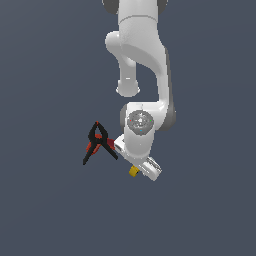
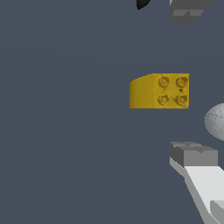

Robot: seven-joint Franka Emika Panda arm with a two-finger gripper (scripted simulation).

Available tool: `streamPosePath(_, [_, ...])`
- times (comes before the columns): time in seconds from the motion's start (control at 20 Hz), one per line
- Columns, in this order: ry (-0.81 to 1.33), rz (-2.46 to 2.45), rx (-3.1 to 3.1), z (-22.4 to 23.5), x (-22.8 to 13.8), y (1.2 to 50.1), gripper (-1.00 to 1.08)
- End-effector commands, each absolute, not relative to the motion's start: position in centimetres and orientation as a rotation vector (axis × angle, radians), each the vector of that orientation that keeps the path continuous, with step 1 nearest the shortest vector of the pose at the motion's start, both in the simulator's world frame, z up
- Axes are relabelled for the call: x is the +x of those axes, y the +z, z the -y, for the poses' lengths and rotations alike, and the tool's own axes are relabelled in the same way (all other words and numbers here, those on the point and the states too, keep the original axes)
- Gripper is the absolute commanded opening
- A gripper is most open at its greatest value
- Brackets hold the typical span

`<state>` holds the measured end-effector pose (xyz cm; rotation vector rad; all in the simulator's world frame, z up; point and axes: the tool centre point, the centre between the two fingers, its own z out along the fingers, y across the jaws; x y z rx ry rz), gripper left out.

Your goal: Pick up a designated object from a clutter of objects.

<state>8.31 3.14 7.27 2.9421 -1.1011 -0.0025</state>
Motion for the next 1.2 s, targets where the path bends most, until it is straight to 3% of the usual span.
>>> streamPosePath(0.0, [-0.002, 1.101, 2.942, -3.1, 8.3, 7.3, 1.00])
streamPosePath(0.85, [0.000, 1.107, 2.940, -3.2, 8.4, 2.2, 1.00])
streamPosePath(0.9, [0.000, 1.107, 2.940, -3.2, 8.4, 2.2, -1.00])
streamPosePath(1.15, [0.000, 1.107, 2.940, -3.2, 8.4, 2.2, -1.00])
